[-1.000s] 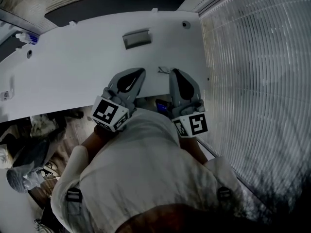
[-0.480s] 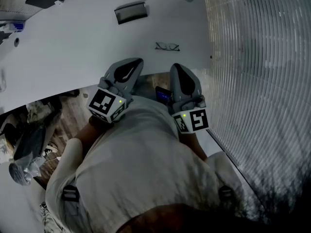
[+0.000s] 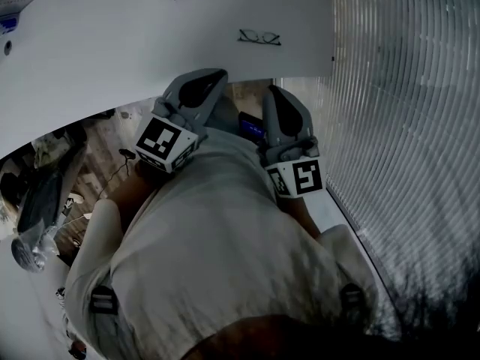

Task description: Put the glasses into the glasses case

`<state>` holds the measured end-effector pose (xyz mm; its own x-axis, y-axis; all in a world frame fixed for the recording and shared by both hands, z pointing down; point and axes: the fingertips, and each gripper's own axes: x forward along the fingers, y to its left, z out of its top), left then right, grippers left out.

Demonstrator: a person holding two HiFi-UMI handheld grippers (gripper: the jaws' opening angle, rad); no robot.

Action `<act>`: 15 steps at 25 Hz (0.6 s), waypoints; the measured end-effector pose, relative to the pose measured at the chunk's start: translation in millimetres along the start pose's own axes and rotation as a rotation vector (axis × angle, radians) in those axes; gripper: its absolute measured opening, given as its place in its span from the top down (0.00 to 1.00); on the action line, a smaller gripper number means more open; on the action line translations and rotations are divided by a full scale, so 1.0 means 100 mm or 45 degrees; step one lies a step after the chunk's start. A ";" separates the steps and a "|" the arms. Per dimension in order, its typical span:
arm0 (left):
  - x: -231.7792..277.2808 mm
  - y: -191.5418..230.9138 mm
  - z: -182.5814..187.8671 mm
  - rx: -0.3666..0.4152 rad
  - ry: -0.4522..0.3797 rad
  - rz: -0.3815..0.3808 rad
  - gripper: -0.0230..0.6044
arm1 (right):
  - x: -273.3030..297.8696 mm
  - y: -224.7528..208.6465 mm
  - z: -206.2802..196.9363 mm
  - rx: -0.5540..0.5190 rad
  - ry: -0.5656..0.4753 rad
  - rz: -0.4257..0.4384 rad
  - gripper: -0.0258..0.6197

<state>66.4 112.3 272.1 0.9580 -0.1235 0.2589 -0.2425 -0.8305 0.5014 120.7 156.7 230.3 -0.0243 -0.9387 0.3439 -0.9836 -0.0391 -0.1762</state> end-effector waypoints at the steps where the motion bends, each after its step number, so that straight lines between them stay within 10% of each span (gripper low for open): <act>1: 0.01 0.00 0.01 0.000 -0.006 0.002 0.96 | -0.01 -0.02 0.02 -0.067 -0.001 -0.002 0.96; 7: 0.06 0.11 0.05 0.040 -0.033 0.018 0.96 | 0.00 -0.20 0.29 -0.467 0.014 -0.035 0.96; 15: 0.37 0.25 0.01 0.044 0.019 -0.002 0.96 | 0.23 -0.83 0.18 -0.543 0.091 -0.014 0.96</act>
<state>96.1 86.0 293.6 0.9558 -0.1145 0.2707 -0.2357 -0.8490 0.4729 204.6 131.9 236.1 -0.0107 -0.9125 0.4090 -0.9694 0.1099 0.2197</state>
